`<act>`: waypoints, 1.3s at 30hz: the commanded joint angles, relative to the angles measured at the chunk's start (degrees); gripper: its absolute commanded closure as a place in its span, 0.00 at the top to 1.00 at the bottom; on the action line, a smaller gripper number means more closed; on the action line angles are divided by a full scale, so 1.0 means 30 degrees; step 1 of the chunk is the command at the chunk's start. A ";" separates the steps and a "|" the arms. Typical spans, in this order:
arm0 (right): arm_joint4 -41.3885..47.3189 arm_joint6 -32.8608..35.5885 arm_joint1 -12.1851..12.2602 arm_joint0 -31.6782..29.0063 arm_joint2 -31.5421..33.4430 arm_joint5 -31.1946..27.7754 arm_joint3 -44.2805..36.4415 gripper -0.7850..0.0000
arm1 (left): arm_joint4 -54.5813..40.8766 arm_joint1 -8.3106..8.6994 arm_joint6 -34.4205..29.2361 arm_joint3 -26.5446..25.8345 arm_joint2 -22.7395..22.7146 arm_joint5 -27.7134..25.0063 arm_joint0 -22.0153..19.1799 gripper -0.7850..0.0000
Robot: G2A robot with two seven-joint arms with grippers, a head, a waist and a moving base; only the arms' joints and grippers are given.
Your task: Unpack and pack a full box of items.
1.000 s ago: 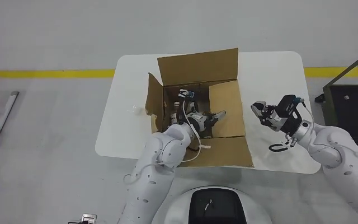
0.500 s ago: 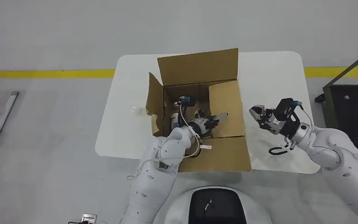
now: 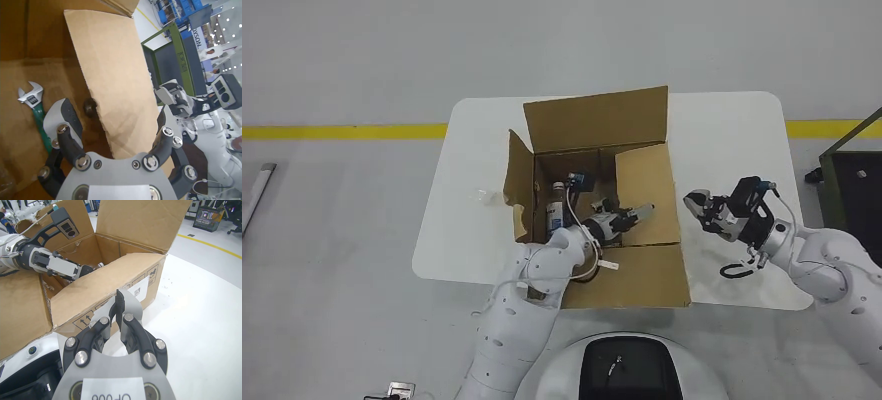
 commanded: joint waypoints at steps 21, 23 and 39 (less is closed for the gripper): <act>0.2938 0.1536 0.0069 -0.0030 0.2704 0.2638 -0.0541 1.00 | -0.3624 -0.0114 -0.1434 -0.1728 0.1349 -0.1905 -0.1710 1.00; 0.4039 0.2166 0.0098 0.0135 0.3263 0.3165 -0.0452 1.00 | -0.4419 -0.0232 -0.1222 -0.1525 0.1749 -0.2443 -0.2065 1.00; 1.1595 0.7738 0.0388 0.1445 0.6184 0.5018 -0.0394 1.00 | -0.7364 -0.1450 -0.0532 0.2347 0.5892 -0.5573 -0.4810 1.00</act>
